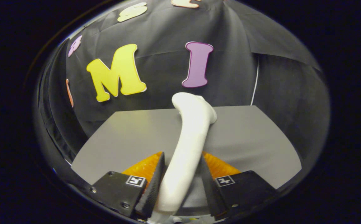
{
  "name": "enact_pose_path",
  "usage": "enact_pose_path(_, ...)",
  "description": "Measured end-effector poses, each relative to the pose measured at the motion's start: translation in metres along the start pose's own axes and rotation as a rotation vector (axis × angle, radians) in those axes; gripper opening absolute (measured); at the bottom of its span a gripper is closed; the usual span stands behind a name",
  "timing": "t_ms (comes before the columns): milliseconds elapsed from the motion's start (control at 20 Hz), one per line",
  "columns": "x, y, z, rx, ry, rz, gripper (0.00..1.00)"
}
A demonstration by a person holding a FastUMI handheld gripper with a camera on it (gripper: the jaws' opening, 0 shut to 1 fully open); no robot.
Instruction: Iron the clothes twice with a garment steamer, once on the left side and once on the right side.
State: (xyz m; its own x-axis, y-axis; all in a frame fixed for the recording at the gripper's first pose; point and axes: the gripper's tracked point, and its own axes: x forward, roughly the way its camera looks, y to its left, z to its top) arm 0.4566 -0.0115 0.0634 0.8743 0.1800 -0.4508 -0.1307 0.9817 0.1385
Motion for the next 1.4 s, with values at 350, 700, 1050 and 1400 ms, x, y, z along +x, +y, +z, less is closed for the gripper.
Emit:
enact_pose_path(350, -0.002, -0.001, 0.007, 0.105, -0.063, 0.059, 0.56)
enact_pose_path(700, -0.017, 0.007, 0.021, 0.089, -0.143, 0.077, 0.44)
enact_pose_path(1050, -0.054, 0.01, 0.035, 0.101, -0.213, 0.065, 0.41)
enact_pose_path(1400, -0.092, 0.02, 0.032, 0.132, -0.274, 0.041, 0.39)
